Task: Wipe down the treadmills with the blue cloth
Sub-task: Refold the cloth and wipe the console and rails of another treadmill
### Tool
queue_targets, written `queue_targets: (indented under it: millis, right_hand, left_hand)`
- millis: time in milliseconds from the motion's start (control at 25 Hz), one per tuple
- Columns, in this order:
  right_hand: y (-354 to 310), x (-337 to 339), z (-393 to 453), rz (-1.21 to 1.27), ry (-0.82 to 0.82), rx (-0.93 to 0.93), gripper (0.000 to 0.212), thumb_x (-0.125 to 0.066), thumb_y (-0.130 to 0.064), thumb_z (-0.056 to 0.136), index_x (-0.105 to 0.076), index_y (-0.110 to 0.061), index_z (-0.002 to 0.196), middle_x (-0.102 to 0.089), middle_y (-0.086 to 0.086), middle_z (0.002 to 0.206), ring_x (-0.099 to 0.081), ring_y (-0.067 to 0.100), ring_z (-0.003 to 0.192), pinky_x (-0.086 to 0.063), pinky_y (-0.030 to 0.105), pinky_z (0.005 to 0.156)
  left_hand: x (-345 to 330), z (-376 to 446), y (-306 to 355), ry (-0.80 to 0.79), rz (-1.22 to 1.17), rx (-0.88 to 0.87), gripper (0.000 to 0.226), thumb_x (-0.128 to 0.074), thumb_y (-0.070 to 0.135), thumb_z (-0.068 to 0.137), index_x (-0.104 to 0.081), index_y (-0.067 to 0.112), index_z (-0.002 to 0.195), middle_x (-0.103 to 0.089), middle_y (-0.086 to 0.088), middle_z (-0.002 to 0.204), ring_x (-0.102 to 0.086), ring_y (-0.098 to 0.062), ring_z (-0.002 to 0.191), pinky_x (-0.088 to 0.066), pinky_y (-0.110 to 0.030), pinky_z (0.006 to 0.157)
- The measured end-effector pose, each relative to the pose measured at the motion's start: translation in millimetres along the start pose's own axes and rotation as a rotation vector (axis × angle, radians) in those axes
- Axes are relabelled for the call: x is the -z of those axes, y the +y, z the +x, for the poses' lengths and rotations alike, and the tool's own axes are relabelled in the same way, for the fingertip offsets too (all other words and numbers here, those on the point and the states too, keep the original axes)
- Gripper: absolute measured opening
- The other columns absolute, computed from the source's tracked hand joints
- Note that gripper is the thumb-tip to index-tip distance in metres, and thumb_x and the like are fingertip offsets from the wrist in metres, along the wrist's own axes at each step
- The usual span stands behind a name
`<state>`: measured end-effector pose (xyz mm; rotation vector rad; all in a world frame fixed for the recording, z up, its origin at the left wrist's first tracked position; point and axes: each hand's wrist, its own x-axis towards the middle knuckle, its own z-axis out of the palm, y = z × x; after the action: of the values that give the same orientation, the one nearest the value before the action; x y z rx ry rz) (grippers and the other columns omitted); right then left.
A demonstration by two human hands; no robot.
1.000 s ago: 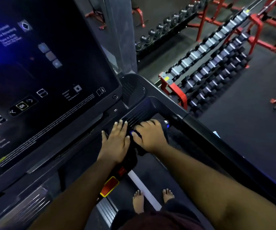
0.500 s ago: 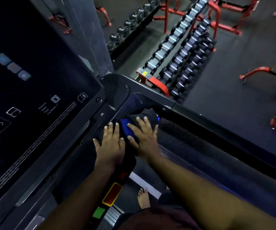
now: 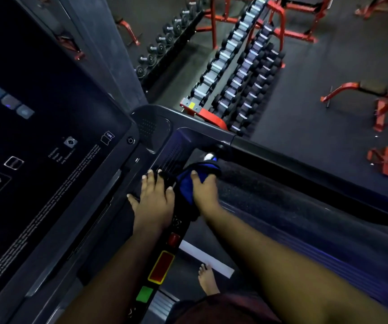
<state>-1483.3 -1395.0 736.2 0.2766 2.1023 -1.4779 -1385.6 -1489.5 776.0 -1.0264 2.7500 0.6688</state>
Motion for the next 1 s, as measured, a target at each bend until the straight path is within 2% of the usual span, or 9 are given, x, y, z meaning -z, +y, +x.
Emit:
queue_targets:
  millis: [120,280,400,520,600,720,800,880,1000]
  right_hand:
    - [0,42,-22,-0.257,-0.06,0.306,0.041,-0.063,-0.025,0.094,-0.05,-0.013,0.13,-0.059,0.014,0.127,-0.057,0.031,0.116,-0.045,0.034,0.093]
    - [4,89,-57,-0.337,-0.089,0.534,0.061,-0.062,-0.02,0.094,-0.036,-0.022,0.149,-0.048,0.006,0.144,-0.05,0.022,0.128,-0.038,0.023,0.096]
    - [0,128,-72,-0.333,-0.101,0.633,0.081,-0.06,-0.017,0.094,-0.011,-0.022,0.158,-0.03,0.002,0.159,-0.038,0.014,0.139,-0.034,0.022,0.107]
    - [6,187,-77,-0.277,-0.291,0.701,0.096,-0.061,-0.008,0.087,0.004,-0.023,0.156,-0.022,-0.005,0.16,-0.029,0.005,0.145,-0.028,0.024,0.117]
    - [16,235,-77,-0.129,-0.39,0.612,0.086,-0.054,-0.001,0.091,-0.001,-0.025,0.155,-0.04,-0.006,0.15,-0.048,-0.004,0.127,-0.037,0.015,0.105]
    - [39,311,-64,0.016,-0.194,0.431,0.065,-0.053,-0.01,0.099,-0.023,-0.034,0.152,-0.059,-0.004,0.124,-0.057,0.005,0.103,-0.048,0.021,0.085]
    - [57,356,-49,0.04,-0.15,0.343,0.059,-0.061,-0.02,0.098,-0.032,-0.038,0.146,-0.057,-0.005,0.129,-0.056,0.009,0.11,-0.048,0.023,0.085]
    - [66,397,-39,0.117,-0.211,0.281,0.046,-0.063,-0.014,0.097,-0.046,-0.03,0.136,-0.064,-0.007,0.123,-0.062,0.005,0.108,-0.05,0.021,0.086]
    - [68,453,-32,0.152,-0.049,0.355,0.034,-0.071,-0.001,0.088,-0.054,-0.019,0.112,-0.069,-0.005,0.101,-0.067,-0.006,0.085,-0.05,0.014,0.076]
  left_hand:
    - [3,-7,-2,0.038,0.001,-0.074,0.074,-0.021,0.064,0.097,-0.012,0.023,0.158,-0.004,0.001,0.167,0.002,-0.014,0.153,0.012,-0.062,0.115]
    - [4,-26,25,0.12,-0.086,-0.288,0.101,-0.004,0.085,0.082,-0.046,0.018,0.146,-0.052,-0.007,0.147,-0.04,-0.017,0.142,0.015,-0.049,0.119]
    - [-14,-47,82,-0.132,-0.505,-0.352,0.092,-0.029,0.086,0.079,-0.053,0.02,0.139,-0.061,-0.001,0.136,-0.051,-0.015,0.131,-0.014,-0.034,0.121]
    - [-29,-64,141,-0.209,-0.877,-0.2,0.07,-0.066,0.072,0.071,-0.063,0.021,0.119,-0.072,0.004,0.11,-0.067,-0.01,0.104,-0.051,-0.034,0.098]
    - [-41,-71,171,-0.153,-0.863,-0.197,0.042,-0.078,0.05,0.076,-0.068,0.021,0.104,-0.074,0.005,0.096,-0.069,-0.009,0.092,-0.054,-0.026,0.084]
    - [-66,-89,224,-0.252,-0.996,-0.159,0.011,-0.068,0.027,0.09,-0.071,0.018,0.095,-0.075,-0.001,0.091,-0.068,-0.017,0.087,-0.053,-0.028,0.077]
    - [-93,-108,269,-0.394,-1.193,-0.063,0.017,-0.056,0.017,0.096,-0.071,0.01,0.1,-0.074,-0.011,0.094,-0.067,-0.024,0.088,-0.053,-0.027,0.071]
    - [-122,-129,316,-0.487,-1.29,0.039,0.027,-0.048,0.018,0.098,-0.069,0.004,0.109,-0.074,-0.018,0.103,-0.068,-0.028,0.091,-0.054,-0.029,0.075]
    - [-160,-151,361,-0.375,-1.305,0.064,0.024,-0.05,0.017,0.099,-0.069,0.011,0.113,-0.076,-0.009,0.102,-0.071,-0.017,0.09,-0.056,-0.027,0.078]
